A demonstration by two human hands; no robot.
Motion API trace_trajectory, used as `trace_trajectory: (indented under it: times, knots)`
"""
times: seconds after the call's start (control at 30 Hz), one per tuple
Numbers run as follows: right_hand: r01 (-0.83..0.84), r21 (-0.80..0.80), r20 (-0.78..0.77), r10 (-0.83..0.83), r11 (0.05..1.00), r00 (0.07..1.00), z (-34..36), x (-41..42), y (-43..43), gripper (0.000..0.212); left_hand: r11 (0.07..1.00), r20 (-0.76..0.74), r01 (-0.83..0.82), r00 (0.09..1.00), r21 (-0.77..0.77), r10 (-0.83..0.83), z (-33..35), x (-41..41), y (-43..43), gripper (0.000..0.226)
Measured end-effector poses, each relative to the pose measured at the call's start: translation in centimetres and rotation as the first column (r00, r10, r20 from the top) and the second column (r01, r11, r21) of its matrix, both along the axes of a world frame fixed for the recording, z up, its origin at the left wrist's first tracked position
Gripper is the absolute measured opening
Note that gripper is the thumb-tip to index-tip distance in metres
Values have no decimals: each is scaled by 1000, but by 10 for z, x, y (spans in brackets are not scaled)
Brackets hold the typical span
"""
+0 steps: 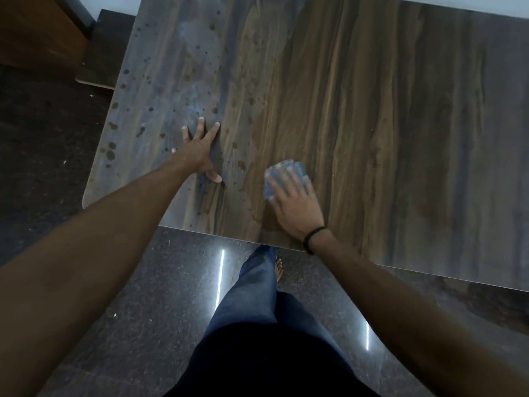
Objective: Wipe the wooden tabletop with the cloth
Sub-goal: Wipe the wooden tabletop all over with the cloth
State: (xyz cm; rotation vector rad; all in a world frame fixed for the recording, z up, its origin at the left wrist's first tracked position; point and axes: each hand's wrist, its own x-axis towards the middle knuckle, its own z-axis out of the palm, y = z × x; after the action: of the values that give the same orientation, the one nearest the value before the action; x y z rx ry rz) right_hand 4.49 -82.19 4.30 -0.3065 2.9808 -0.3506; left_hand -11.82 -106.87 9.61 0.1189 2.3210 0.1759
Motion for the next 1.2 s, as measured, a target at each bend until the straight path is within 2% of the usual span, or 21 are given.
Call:
trace_trajectory:
  times: [0.1,0.13,0.2,0.3,0.33,0.43,0.5,0.53,0.6,0.63,0.67,0.7,0.77,0.83,0.87,0.93,0.97,1.0,1.07,1.13,1.2]
  knots:
    - [-462,24,-41,462,887,886,-13,39,11,52,1000,11,3,1000,15,-3,0,-1,-2,147]
    - [-537,53,-63,539,842,840,-15,37,28,51,1000,12,3,1000,18,-3,-1,-2,-2,147]
    - [-449,80,-32,453,890,891,-10,19,48,53,1000,3,-2,1000,13,1,-1,-2,-2,147]
    - [13,27,3,-13,1000,1000,0,13,26,54,1000,-5,3,1000,10,-3,-1,-1,-2,148]
    - [-6,16,-16,6,1000,1000,1,23,11,54,1000,-8,6,1000,11,-6,-1,-1,-2,148]
    - [-469,37,-58,470,883,881,-13,53,14,52,1000,3,6,1000,5,-6,-1,-1,-2,147]
    - [-563,80,-70,568,823,820,-15,39,34,51,1000,1,5,1000,6,-5,-2,-2,-2,146]
    - [-488,77,-58,493,869,868,-13,27,35,51,1000,0,7,1000,4,-7,-2,-3,-2,147]
    - [-140,15,-16,140,990,990,-4,10,15,52,1000,0,12,1000,3,-12,-2,-3,-1,147]
    - [-18,1,-1,18,1000,1000,-1,9,-3,53,1000,-1,12,1000,3,-12,-2,-2,-2,148]
    - [-12,-4,-12,12,1000,1000,0,15,-21,54,1000,-2,14,1000,5,-14,-2,-1,-3,148]
    - [-130,-2,-31,129,992,991,-6,25,-32,54,1000,-5,16,1000,6,-15,-3,-1,-4,147]
    - [-482,13,-34,482,876,875,-13,38,-22,51,1000,2,16,1000,4,-16,-3,-3,-5,146]
    - [-606,53,-47,609,793,792,-16,22,8,52,1000,1,14,1000,11,-14,-3,-3,-4,146]
    - [-544,60,-27,546,837,837,-13,8,16,53,1000,2,12,1000,13,-12,-2,-2,-4,146]
    - [-175,16,27,175,984,984,-2,-13,16,53,1000,6,8,1000,16,-9,-2,-2,-4,146]
    - [-26,12,31,26,1000,999,2,-16,5,54,1000,3,8,1000,15,-8,-2,-2,-4,147]
    - [-7,17,11,7,1000,1000,3,-11,-9,54,1000,4,10,1000,14,-10,-2,-2,-4,147]
    - [-281,6,-9,281,960,960,-5,13,-22,54,1000,12,8,1000,15,-8,-2,-2,-3,147]
    - [-580,24,-20,580,815,814,-12,22,1,52,1000,18,4,1000,15,-4,-1,-2,-2,145]
    - [-570,48,10,570,820,822,-11,-2,18,51,1000,16,-9,1000,20,9,0,-2,-1,145]
